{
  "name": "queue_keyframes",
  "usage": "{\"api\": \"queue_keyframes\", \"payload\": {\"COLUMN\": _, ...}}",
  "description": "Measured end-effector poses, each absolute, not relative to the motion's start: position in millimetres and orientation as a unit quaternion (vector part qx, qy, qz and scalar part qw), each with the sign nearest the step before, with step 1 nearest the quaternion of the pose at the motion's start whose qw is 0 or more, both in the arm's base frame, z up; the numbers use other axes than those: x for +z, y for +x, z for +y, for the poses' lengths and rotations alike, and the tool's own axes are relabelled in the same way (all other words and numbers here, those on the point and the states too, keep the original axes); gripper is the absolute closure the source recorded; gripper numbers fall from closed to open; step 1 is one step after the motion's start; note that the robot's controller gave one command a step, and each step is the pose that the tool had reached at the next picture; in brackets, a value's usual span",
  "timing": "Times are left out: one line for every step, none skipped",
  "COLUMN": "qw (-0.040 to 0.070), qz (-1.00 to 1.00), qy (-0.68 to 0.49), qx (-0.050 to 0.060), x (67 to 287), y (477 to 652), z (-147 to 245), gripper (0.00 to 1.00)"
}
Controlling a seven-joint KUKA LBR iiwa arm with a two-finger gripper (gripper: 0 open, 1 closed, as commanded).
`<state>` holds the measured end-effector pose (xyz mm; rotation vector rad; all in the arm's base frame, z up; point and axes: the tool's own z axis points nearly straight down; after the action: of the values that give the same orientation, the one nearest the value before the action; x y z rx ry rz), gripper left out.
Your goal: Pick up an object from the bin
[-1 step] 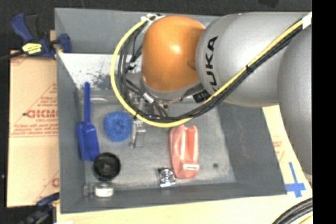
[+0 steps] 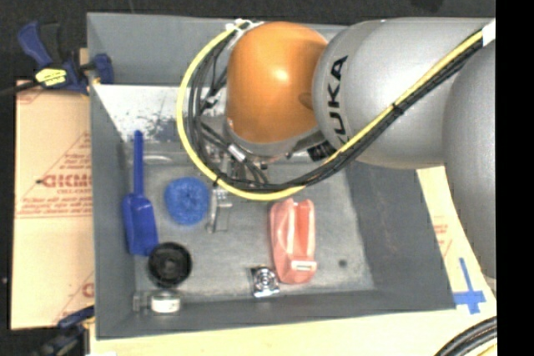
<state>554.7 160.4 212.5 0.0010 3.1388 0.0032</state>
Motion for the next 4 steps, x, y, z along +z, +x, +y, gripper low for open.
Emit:
{"api": "queue_keyframes", "payload": {"qw": 0.001, "qz": 0.999, "qy": -0.051, "qx": 0.001, "x": 68.3, "y": 625.8, "z": 131.1, "gripper": 0.00}}
{"api": "queue_keyframes", "payload": {"qw": 0.008, "qz": 0.997, "qy": -0.081, "qx": 0.002, "x": 148.9, "y": 622.6, "z": 140.6, "gripper": 0.00}}
{"api": "queue_keyframes", "payload": {"qw": -0.002, "qz": 0.999, "qy": -0.038, "qx": 0.001, "x": 99.9, "y": 612.1, "z": 156.0, "gripper": 0.00}}
{"api": "queue_keyframes", "payload": {"qw": 0.008, "qz": 0.998, "qy": 0.055, "qx": 0.004, "x": 69.8, "y": 614.9, "z": 168.6, "gripper": 0.00}}
